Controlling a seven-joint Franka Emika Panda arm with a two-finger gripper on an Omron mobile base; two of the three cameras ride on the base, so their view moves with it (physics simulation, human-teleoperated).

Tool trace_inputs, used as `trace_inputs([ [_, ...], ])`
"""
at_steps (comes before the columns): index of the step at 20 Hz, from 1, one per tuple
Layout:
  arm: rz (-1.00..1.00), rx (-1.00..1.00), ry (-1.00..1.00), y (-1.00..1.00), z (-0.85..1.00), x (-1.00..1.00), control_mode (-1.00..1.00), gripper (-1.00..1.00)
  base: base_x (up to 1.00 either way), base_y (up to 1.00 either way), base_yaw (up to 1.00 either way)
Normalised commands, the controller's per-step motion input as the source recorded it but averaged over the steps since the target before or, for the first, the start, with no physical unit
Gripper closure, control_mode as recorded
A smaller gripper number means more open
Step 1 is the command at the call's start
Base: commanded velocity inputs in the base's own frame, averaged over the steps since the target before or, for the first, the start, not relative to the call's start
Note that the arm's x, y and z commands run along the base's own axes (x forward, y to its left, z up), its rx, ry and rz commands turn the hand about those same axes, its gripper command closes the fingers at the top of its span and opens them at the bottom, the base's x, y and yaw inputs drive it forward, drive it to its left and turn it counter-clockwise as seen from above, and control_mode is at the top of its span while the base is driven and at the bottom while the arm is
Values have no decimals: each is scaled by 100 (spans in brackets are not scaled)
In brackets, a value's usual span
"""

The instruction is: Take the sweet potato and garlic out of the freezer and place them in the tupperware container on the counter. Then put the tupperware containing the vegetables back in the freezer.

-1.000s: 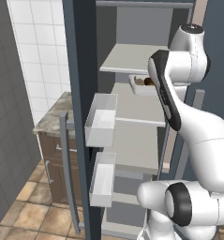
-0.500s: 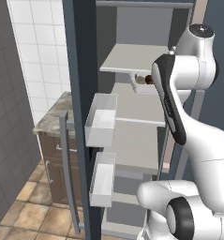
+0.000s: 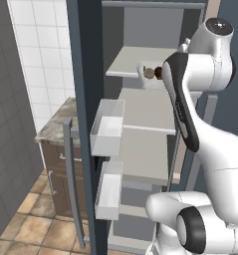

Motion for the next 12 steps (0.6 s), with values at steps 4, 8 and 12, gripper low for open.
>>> trace_inputs([
  [4,0,0,0,5,4,23,-100,100,0,0,0],
  [8,0,0,0,5,0,52,-100,100,0,0,0],
  [12,0,0,0,14,0,49,-100,100,0,0,0],
])
